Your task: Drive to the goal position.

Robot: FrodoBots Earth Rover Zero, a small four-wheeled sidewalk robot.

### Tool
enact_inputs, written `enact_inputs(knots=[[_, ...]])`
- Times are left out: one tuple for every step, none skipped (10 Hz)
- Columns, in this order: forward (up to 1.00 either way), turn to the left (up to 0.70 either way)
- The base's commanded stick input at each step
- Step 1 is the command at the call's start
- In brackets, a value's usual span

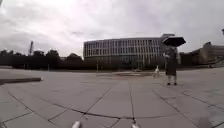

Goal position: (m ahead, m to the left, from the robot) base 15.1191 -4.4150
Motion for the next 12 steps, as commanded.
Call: enact_inputs(knots=[[0.7,0.0],[0.7,0.0],[0.7,0.0],[0.3,0.0],[0.06,0.0],[0.07,0.0],[0.04,0.0],[0.04,0.0],[0.04,0.0],[0.04,0.0],[0.0,0.0],[-0.16,0.0]])
